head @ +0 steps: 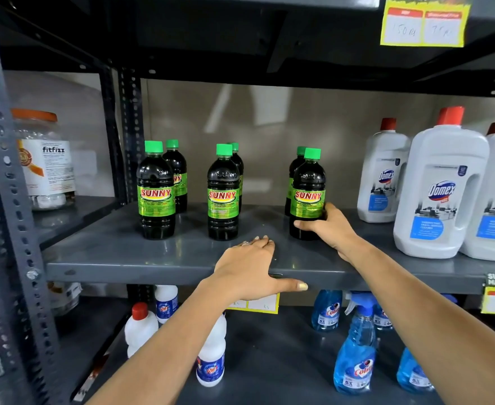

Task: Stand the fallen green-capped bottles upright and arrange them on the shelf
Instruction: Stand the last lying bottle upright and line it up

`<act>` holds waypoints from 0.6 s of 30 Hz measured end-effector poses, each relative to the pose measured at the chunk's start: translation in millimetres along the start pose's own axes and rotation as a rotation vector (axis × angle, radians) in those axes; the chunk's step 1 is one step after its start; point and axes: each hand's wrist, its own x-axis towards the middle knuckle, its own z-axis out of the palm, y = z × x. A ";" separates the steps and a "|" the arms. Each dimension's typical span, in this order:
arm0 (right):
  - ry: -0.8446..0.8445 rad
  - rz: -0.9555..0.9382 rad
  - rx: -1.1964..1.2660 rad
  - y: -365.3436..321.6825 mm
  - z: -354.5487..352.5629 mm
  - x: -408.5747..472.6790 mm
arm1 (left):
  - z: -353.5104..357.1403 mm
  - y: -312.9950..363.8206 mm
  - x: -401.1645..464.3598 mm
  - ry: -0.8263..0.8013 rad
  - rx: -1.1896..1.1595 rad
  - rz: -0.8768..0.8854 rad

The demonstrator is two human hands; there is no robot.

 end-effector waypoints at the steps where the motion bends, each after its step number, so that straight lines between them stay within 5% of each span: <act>1: -0.002 0.000 -0.002 0.1 0.2 -0.2 | -1.0 -3.5 -1.1 0.015 -0.060 -0.005; 7: 0.004 0.008 -0.010 0.0 -1.3 0.3 | -5.2 -38.4 -21.2 0.365 -0.279 -0.027; 11: -0.011 0.029 -0.003 -0.9 -0.7 0.6 | -6.9 -68.7 -12.9 0.691 -0.632 -0.271; 18: -0.004 0.030 -0.002 -3.0 -1.5 -2.0 | -16.3 -91.8 31.7 0.343 -0.951 -0.527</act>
